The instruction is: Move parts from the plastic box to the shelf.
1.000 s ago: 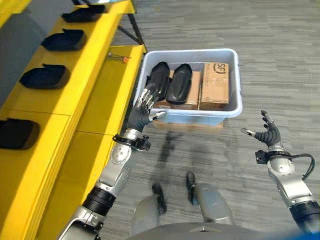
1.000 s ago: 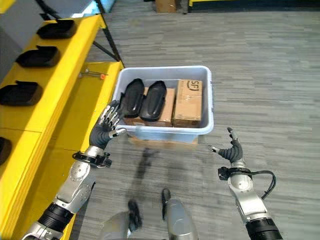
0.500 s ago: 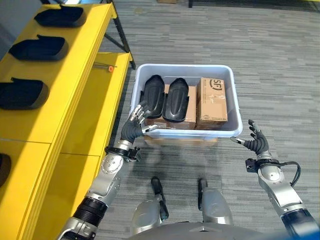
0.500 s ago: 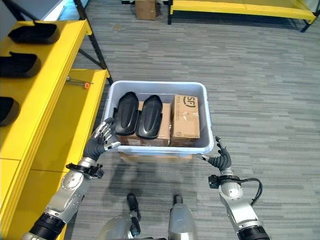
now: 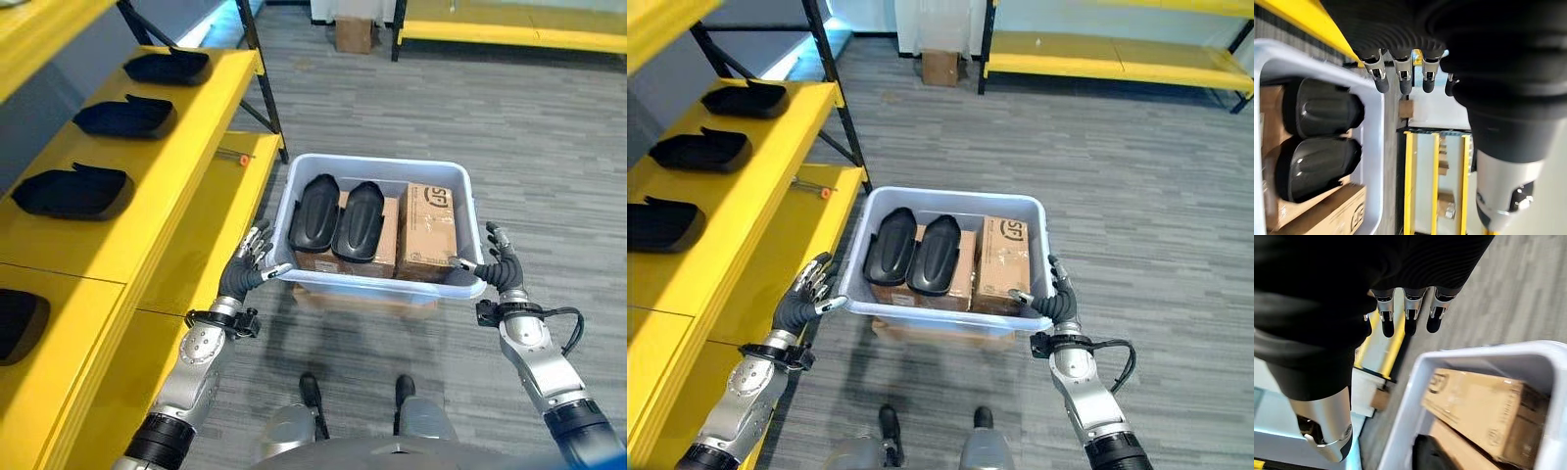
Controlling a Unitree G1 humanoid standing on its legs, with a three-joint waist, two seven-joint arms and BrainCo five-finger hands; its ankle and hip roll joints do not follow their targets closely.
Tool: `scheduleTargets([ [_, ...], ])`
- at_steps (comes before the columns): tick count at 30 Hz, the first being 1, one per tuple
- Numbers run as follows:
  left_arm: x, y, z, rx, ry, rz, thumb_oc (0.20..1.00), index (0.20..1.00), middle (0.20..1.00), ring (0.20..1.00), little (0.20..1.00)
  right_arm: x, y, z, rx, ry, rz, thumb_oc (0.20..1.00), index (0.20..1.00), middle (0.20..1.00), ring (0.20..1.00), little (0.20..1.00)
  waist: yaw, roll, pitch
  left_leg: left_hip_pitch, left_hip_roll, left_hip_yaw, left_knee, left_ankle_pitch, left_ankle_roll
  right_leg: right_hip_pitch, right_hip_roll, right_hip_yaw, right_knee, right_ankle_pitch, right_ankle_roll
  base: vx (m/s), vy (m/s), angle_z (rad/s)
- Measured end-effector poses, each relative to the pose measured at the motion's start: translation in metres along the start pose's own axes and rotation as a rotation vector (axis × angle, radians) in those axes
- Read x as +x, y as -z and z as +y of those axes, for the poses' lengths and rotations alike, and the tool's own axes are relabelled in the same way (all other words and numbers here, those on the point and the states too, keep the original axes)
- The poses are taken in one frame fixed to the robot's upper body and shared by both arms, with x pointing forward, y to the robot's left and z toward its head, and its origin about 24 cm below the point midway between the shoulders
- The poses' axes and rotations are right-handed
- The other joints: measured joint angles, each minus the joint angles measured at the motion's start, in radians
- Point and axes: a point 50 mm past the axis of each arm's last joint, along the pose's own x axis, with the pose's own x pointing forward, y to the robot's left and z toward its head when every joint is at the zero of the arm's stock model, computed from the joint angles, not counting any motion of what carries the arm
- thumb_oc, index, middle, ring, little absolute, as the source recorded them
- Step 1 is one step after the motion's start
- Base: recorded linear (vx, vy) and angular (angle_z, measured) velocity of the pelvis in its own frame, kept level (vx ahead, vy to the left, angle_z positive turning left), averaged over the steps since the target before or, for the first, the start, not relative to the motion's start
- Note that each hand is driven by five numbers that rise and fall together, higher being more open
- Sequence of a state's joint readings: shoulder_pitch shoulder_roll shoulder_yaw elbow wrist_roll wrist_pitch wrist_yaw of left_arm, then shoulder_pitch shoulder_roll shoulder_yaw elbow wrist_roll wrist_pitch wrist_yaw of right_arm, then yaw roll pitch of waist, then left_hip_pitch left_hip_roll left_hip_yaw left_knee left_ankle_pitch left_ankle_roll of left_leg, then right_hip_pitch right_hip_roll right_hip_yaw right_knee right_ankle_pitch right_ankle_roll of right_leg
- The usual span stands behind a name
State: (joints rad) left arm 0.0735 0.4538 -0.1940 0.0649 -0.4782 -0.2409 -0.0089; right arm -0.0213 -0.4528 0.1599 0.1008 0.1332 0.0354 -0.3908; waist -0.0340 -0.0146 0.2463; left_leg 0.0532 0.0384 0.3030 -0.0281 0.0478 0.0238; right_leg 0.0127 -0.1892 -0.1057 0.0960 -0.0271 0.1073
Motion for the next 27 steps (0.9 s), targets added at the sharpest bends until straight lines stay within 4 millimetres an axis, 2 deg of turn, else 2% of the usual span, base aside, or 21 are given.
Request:
scheduleTargets([
  [1,-0.001,0.001,-0.001,0.000,0.011,0.006,1.000,1.000,1.000,1.000,1.000,0.001,-0.002,0.003,0.003,-0.001,-0.008,1.000,1.000,1.000,1.000,1.000,0.000,-0.004,-0.012,0.001,-0.003,0.003,-0.006,-0.001,0.001,-0.004,-0.006,-0.001,0.011,0.000,0.000,0.09,0.271,-0.17],
  [4,-0.006,0.007,-0.001,-0.003,0.024,0.037,1.000,1.000,1.000,1.000,1.000,0.002,-0.006,0.014,0.031,0.003,-0.015,1.000,1.000,1.000,1.000,1.000,0.028,-0.016,-0.012,0.033,-0.015,0.048,0.006,-0.025,0.019,-0.044,-0.020,-0.088,0.096,0.032,0.010,0.08,0.232,-0.72],
  [5,-0.011,0.014,-0.003,-0.008,0.029,0.071,1.000,1.000,1.000,1.000,1.000,0.007,-0.010,0.024,0.033,-0.022,-0.024,1.000,1.000,1.000,1.000,1.000,0.055,-0.012,-0.010,0.059,0.001,0.114,0.006,-0.042,0.022,-0.115,-0.028,-0.193,0.181,0.087,0.015,0.05,0.097,-1.58],
  [6,-0.013,0.016,-0.005,-0.011,0.035,0.085,1.000,1.000,1.000,1.000,1.000,0.011,-0.015,0.029,0.030,-0.039,-0.040,1.000,1.000,1.000,1.000,1.000,0.061,-0.003,-0.006,0.064,0.025,0.151,0.012,-0.061,0.024,-0.127,-0.045,-0.265,0.185,0.123,0.033,0.11,0.002,-1.48],
  [7,-0.014,0.018,-0.007,-0.014,0.041,0.090,1.000,1.000,1.000,1.000,1.000,0.011,-0.015,0.029,0.029,-0.039,-0.043,1.000,1.000,1.000,1.000,1.000,0.050,-0.006,-0.006,0.068,0.021,0.161,0.010,-0.063,0.022,-0.125,-0.058,-0.311,0.188,0.117,0.047,0.11,-0.031,-0.70],
  [8,-0.013,0.018,-0.010,-0.025,0.045,0.088,1.000,1.000,1.000,1.000,1.000,0.011,-0.014,0.027,0.022,-0.034,-0.041,1.000,1.000,1.000,1.000,1.000,0.032,-0.008,-0.005,0.067,0.017,0.159,0.003,-0.059,0.016,-0.131,-0.049,-0.330,0.195,0.105,0.039,0.17,-0.056,-0.14],
  [9,-0.011,0.017,-0.012,-0.033,0.044,0.079,1.000,1.000,1.000,1.000,1.000,0.010,-0.015,0.021,0.005,-0.032,-0.053,1.000,1.000,1.000,1.000,1.000,0.020,-0.008,-0.012,0.034,0.028,0.136,-0.005,-0.051,0.004,-0.150,0.009,-0.263,0.203,0.051,0.071,0.14,-0.028,0.17],
  [10,-0.008,0.018,-0.013,-0.026,0.056,0.081,1.000,1.000,1.000,1.000,1.000,0.009,-0.014,0.017,0.007,-0.019,-0.053,1.000,1.000,1.000,1.000,1.000,-0.003,-0.013,-0.011,0.011,0.027,0.095,-0.010,-0.050,0.003,-0.149,0.074,-0.206,0.161,0.025,0.089,0.22,-0.072,0.37],
  [11,-0.006,0.022,-0.014,-0.026,0.058,0.096,1.000,1.000,1.000,1.000,1.000,0.009,-0.013,0.014,0.003,-0.010,-0.050,1.000,1.000,1.000,1.000,1.000,-0.016,-0.016,-0.012,-0.002,0.022,0.084,-0.028,-0.048,0.000,-0.136,0.108,-0.191,0.105,0.006,0.063,0.20,-0.091,0.55],
  [12,-0.004,0.026,-0.015,-0.017,0.069,0.114,1.000,1.000,1.000,1.000,1.000,0.007,-0.010,0.011,0.010,0.002,-0.041,1.000,1.000,1.000,1.000,1.000,-0.035,-0.054,-0.016,-0.014,-0.016,0.077,-0.023,-0.057,-0.003,-0.099,0.108,-0.144,0.018,-0.023,0.079,0.14,-0.156,0.58],
  [13,-0.002,0.031,-0.017,-0.023,0.070,0.132,1.000,1.000,1.000,1.000,1.000,0.009,-0.010,0.006,0.002,0.017,-0.039,1.000,1.000,1.000,1.000,1.000,-0.051,-0.051,0.006,-0.031,-0.026,0.069,0.021,-0.047,0.014,-0.077,0.095,-0.140,0.007,0.028,0.012,0.09,-0.149,0.41],
  [14,-0.007,0.039,-0.022,-0.039,0.074,0.161,1.000,1.000,1.000,1.000,1.000,0.009,-0.005,0.003,-0.004,0.030,-0.016,1.000,1.000,1.000,1.000,1.000,-0.059,-0.021,0.016,-0.031,-0.028,0.069,0.024,-0.042,0.026,-0.077,0.093,-0.133,0.026,0.023,0.013,0.07,-0.143,0.28],
  [15,-0.010,0.041,-0.027,-0.045,0.092,0.168,1.000,1.000,1.000,1.000,1.000,0.003,0.003,-0.002,-0.013,0.038,0.010,1.000,1.000,1.000,1.000,1.000,-0.065,0.003,0.015,-0.035,-0.035,0.064,0.011,-0.040,0.019,-0.080,0.094,-0.125,0.023,0.018,0.007,0.20,-0.081,0.19],
  [18,-0.012,0.037,-0.030,-0.053,0.104,0.147,1.000,1.000,1.000,1.000,1.000,-0.005,0.018,-0.004,-0.031,0.038,0.066,1.000,1.000,1.000,1.000,1.000,-0.063,0.034,0.019,-0.026,-0.042,0.047,-0.012,-0.036,0.014,-0.066,0.096,-0.134,-0.011,0.029,-0.003,0.17,-0.126,0.19],
  [19,-0.012,0.035,-0.031,-0.055,0.107,0.137,1.000,1.000,1.000,1.000,1.000,-0.005,0.018,-0.004,-0.032,0.037,0.067,1.000,1.000,1.000,1.000,1.000,-0.062,0.040,0.016,-0.019,-0.042,0.040,-0.014,-0.034,0.013,-0.053,0.101,-0.131,-0.023,0.032,-0.006,0.21,-0.167,0.15],
  [20,-0.012,0.035,-0.033,-0.059,0.111,0.128,1.000,1.000,1.000,1.000,1.000,-0.005,0.016,-0.003,-0.030,0.034,0.058,1.000,1.000,1.000,1.000,1.000,-0.062,0.046,0.012,-0.010,-0.041,0.040,-0.020,-0.027,0.004,-0.053,0.104,-0.138,-0.023,0.028,-0.030,0.21,-0.101,0.13],
  [22,-0.014,0.037,-0.038,-0.064,0.128,0.138,1.000,1.000,1.000,1.000,1.000,-0.005,0.017,-0.003,-0.030,0.033,0.060,1.000,1.000,1.000,1.000,1.000,-0.064,0.053,0.002,0.006,-0.037,0.022,-0.040,-0.019,0.007,-0.021,0.118,-0.152,-0.047,0.028,-0.053,0.15,-0.102,0.15],
  [24,-0.012,0.034,-0.042,-0.068,0.146,0.125,1.000,1.000,1.000,1.000,1.000,-0.004,0.015,-0.003,-0.030,0.034,0.052,1.000,1.000,1.000,1.000,1.000,-0.067,0.054,-0.002,0.006,-0.031,0.018,-0.041,-0.006,0.024,-0.016,0.125,-0.161,-0.053,0.026,-0.067,0.07,-0.098,0.12],
  [27,-0.009,0.028,-0.048,-0.072,0.174,0.096,1.000,1.000,1.000,1.000,1.000,-0.003,0.014,0.000,-0.031,0.025,0.048,1.000,1.000,1.000,1.000,1.000,-0.064,0.055,-0.002,0.006,-0.022,0.016,-0.039,-0.005,0.024,-0.009,0.134,-0.168,-0.060,0.019,-0.081,0.07,-0.126,0.06],
])
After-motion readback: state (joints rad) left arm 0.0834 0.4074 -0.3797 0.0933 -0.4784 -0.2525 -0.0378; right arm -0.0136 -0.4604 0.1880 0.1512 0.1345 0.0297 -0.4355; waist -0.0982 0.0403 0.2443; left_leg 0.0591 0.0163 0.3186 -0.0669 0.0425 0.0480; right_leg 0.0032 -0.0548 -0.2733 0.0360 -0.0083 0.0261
